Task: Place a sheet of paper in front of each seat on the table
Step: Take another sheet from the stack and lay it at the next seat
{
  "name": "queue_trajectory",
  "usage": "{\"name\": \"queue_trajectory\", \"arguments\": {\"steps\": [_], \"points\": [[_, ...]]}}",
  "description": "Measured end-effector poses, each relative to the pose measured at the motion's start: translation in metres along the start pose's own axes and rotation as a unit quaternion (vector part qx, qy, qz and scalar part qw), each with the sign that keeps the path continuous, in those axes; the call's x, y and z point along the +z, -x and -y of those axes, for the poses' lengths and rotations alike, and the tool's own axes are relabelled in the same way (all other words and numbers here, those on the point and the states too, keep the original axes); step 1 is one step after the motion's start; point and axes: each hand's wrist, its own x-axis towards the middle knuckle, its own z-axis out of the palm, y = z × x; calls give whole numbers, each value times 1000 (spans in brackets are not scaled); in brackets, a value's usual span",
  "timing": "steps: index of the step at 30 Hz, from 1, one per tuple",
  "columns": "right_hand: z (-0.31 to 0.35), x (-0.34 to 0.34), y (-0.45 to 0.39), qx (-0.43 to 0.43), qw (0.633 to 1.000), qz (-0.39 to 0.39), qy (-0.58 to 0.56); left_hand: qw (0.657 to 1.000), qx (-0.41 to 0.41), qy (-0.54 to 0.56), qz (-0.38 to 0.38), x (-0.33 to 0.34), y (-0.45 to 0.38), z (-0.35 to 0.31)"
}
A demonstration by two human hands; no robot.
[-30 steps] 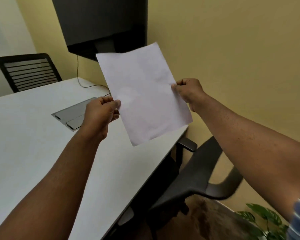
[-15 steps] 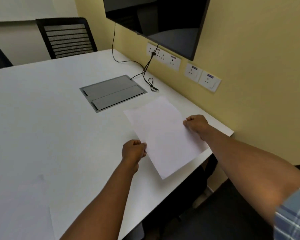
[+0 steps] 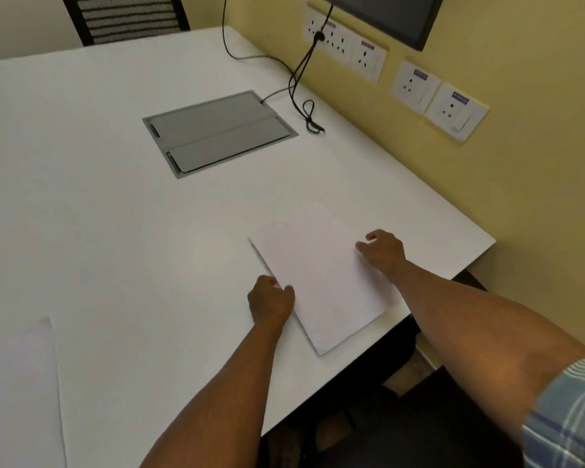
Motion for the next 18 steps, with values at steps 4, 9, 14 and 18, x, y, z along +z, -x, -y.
{"name": "queue_trajectory", "arguments": {"steps": [4, 9, 14, 18], "points": [[-13, 31, 20, -155, 969, -49, 186, 942, 190, -268, -68, 11, 13, 28], [-40, 67, 35, -187, 952, 67, 232, 888, 228, -399, 26, 29, 9, 67], [-56, 80, 29, -217, 942, 66, 246, 879, 234, -416, 15, 39, 4, 78], [-61, 85, 28, -226, 938, 56, 257, 871, 236, -430, 8, 42, 5, 80]]}}
